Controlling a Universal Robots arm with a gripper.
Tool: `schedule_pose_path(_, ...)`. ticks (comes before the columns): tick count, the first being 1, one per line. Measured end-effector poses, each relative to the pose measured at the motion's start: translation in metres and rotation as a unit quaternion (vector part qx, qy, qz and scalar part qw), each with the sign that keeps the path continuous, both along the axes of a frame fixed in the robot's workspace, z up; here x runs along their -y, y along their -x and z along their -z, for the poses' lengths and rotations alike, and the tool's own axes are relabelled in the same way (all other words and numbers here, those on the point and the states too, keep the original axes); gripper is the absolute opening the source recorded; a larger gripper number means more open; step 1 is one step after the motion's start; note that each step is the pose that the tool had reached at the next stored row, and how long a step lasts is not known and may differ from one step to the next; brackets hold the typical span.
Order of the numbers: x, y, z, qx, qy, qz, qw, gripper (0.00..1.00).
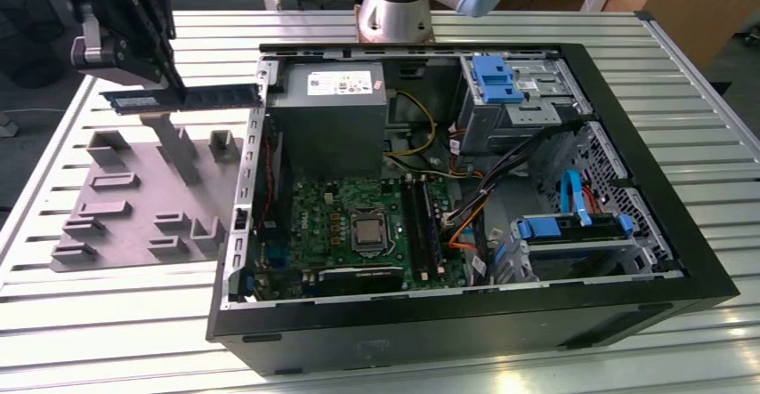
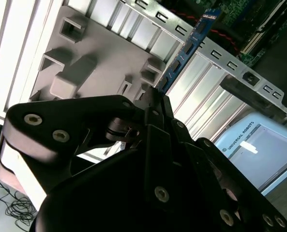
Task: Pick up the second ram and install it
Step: 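Pick up the second ram and move it above second insertion slot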
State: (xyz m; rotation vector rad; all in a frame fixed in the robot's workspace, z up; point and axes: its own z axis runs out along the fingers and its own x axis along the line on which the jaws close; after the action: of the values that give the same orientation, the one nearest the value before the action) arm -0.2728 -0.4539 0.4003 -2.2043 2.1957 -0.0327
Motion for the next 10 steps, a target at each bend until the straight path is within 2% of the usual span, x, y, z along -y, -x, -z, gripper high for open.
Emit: schedule_pose_path(10, 0.0000, -0.0184, 0.0000, 0.0000, 0.0000, 0.000, 1.0000, 0.14)
